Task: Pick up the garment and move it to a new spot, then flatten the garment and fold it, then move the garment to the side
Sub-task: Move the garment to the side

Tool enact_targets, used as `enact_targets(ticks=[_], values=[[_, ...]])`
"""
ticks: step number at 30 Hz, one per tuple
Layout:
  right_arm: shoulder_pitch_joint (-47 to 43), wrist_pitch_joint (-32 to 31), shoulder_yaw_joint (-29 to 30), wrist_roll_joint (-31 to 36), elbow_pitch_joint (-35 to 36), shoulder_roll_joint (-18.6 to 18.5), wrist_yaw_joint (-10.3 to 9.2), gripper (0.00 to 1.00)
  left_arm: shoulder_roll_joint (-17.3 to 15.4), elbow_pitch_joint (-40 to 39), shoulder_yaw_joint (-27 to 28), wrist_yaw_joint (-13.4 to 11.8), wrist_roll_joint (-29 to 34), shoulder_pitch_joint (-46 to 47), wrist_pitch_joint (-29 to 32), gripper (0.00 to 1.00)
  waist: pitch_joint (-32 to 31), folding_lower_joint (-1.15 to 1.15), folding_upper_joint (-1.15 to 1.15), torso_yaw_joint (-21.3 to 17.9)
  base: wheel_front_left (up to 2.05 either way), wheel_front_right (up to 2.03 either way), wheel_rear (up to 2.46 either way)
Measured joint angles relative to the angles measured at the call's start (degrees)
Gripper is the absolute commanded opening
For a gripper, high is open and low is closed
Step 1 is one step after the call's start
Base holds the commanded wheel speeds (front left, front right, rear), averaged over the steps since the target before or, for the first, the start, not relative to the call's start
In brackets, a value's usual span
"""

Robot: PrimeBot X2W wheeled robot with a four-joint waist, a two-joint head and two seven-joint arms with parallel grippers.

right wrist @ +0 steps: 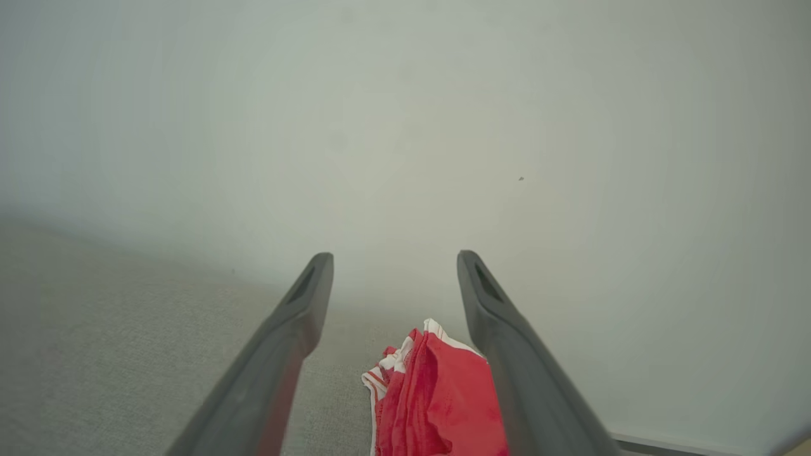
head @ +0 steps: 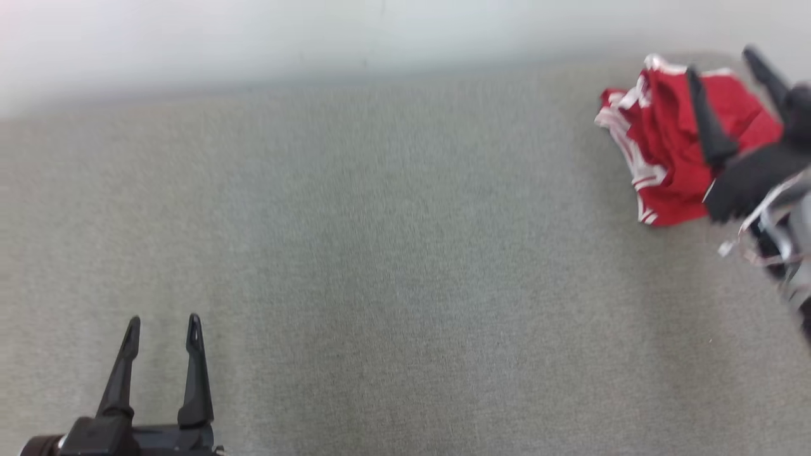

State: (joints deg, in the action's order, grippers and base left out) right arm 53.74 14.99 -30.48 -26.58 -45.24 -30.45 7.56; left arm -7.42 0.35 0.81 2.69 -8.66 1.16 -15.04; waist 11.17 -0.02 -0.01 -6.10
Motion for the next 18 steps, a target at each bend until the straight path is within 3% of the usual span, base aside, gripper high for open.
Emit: enact_targets(ticks=[18], values=[[-36.1,-1.6,22.1,9.4,24.7,13.2,0.0,1.0,0.7,2.5,1.2,0.3,-0.9,-2.5,0.0,1.0,-9.4,0.01,0.01,1.2,0.0,0.0,0.0]])
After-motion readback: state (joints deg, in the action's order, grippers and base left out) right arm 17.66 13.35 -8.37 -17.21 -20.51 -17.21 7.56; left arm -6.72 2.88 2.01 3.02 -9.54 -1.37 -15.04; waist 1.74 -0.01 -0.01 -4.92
